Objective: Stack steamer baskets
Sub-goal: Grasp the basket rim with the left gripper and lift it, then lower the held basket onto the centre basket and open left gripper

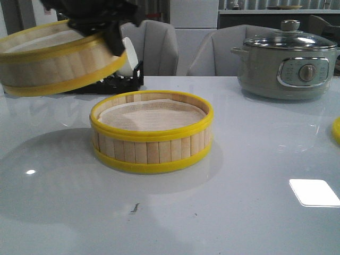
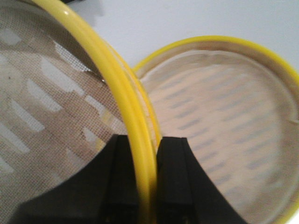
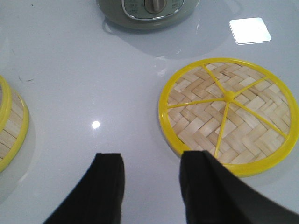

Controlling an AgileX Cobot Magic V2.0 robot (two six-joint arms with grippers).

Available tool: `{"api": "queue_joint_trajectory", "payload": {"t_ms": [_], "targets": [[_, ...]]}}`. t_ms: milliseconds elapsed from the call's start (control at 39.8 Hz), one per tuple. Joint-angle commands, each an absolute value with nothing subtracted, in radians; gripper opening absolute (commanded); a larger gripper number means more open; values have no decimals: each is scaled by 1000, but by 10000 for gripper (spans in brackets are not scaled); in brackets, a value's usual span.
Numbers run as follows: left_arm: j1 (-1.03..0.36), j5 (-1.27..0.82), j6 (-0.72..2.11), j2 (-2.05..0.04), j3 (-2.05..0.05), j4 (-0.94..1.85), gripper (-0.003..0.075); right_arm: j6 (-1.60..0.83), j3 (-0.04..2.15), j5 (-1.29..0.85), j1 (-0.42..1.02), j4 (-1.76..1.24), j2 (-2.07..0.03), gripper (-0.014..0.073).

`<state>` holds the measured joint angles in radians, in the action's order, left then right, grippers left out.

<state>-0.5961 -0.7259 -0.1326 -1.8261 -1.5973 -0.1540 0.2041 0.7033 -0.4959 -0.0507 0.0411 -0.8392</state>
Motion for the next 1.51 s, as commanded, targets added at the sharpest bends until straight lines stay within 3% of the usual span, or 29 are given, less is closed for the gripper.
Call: {"api": "queue_joint_trajectory", "payload": {"t_ms": [0,402,1482], "targets": [[-674,-650,-125,-1773,-1638,-175,91,199,742,-420,-48,54,-836,399],[-820,-554,-125,-1885,-1641,-171,91,199,742,-427,-48,54,-836,399],[-823,-484,-125,-1925,-1644,-78,91,200,742,-426,-48,45,-836,399]]}}
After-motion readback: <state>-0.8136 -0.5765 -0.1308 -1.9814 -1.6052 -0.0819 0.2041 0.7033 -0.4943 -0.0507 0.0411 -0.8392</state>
